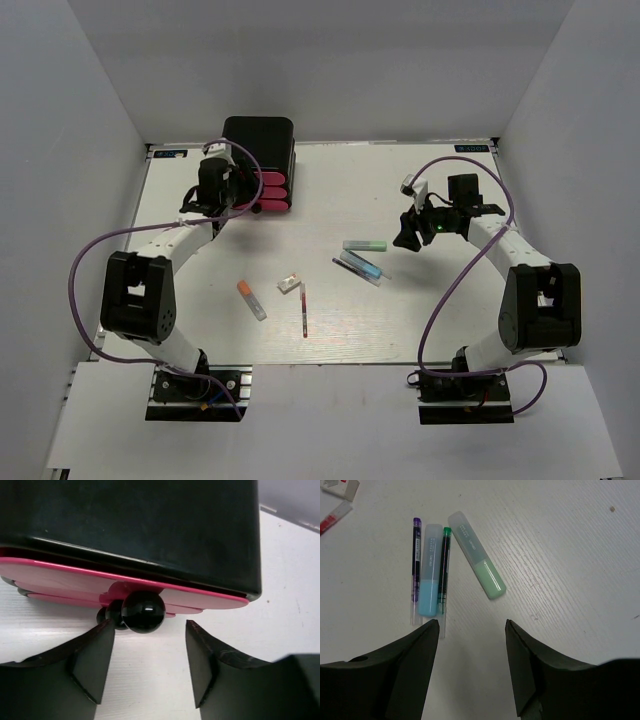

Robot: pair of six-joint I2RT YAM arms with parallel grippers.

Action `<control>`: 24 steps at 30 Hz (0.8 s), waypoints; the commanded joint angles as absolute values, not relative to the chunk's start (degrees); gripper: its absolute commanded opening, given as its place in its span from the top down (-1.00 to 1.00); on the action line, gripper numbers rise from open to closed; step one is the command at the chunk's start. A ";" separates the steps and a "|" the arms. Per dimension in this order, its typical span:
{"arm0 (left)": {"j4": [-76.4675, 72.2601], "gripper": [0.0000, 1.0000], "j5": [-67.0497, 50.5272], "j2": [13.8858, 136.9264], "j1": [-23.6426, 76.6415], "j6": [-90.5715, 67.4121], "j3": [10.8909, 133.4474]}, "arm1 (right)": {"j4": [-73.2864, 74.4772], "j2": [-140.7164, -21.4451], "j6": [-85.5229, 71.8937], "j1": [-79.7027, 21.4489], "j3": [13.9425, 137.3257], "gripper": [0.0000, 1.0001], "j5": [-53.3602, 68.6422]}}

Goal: Sort the stationery into containers
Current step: Open the drawer in the storage box.

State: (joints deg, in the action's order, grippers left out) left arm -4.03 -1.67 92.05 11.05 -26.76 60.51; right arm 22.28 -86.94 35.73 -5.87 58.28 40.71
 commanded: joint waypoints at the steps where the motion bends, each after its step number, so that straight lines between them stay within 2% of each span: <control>1: -3.33 -0.34 -1.49 91.41 10.46 -25.22 62.49 | 20.92 -86.40 36.74 -6.06 58.54 -0.24 42.10; 8: -2.64 -0.17 -0.97 93.60 10.46 -22.68 63.72 | 21.45 -86.75 37.26 -6.06 58.98 -0.24 42.45; 12: -3.78 -0.14 -0.44 94.13 10.46 -21.63 64.33 | 21.88 -86.48 37.88 -5.98 58.62 -0.24 42.63; 15: -3.78 0.08 -0.44 94.65 10.46 -20.22 64.86 | 21.88 -85.87 38.06 -6.06 58.36 -0.24 42.54; 17: -3.78 0.08 -0.44 94.66 10.46 -19.61 65.39 | 21.88 -85.52 38.14 -6.15 58.01 -0.24 42.45; 19: -3.78 -0.08 0.08 94.66 10.46 -19.60 65.91 | 21.89 -85.52 38.41 -5.98 57.83 -0.24 42.63; 21: -3.08 -0.36 0.09 94.66 10.46 -19.60 66.44 | 21.97 -85.25 38.23 -6.06 57.66 -0.24 42.45; 23: -3.08 -0.40 0.70 94.66 10.46 -19.08 66.45 | 21.89 -85.08 38.32 -6.15 57.48 -0.24 42.54; 24: -2.55 -0.50 1.31 94.66 10.46 -19.07 66.45 | 21.88 -85.08 38.23 -6.07 57.48 -0.24 42.63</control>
State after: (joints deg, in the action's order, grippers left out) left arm -3.03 -0.21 95.48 10.81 -20.14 64.25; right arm 22.33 -86.94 37.74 -5.87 58.19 40.95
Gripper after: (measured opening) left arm 0.728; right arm 0.616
